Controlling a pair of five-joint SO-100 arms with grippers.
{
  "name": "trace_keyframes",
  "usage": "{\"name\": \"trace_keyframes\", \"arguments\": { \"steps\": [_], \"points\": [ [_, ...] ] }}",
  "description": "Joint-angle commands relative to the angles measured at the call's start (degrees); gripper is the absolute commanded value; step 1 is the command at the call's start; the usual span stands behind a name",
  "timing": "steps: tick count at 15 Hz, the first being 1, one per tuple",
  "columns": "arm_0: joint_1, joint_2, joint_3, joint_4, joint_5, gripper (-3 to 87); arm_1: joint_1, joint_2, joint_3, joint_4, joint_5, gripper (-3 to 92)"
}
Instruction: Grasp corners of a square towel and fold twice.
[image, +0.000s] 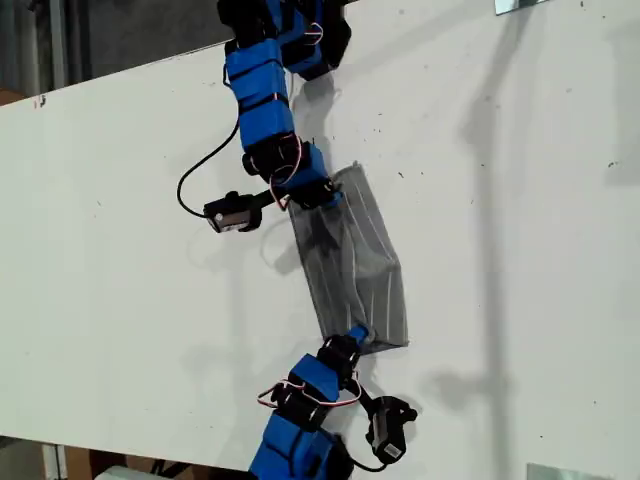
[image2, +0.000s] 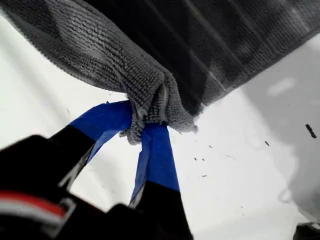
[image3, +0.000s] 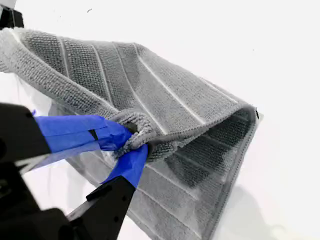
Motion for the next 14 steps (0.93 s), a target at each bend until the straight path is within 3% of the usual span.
{"name": "trace_keyframes", "arguments": {
  "steps": [1, 10, 14],
  "points": [
    [-2.02, 6.42, 7.38, -5.71, -2.81, -0.3, 6.06, 3.43, 4.66, -2.20, -2.90, -0.1],
    [-11.78, 10.99, 19.86, -8.70, -5.54, -0.3, 18.54, -9.58, 2.02, -5.89, -15.64, -0.1],
    [-15.29, 20.48, 24.96, -5.45, -6.33, -0.3, 19.78, -4.48, 1.58, -5.80, -19.34, -0.1]
  ]
}}
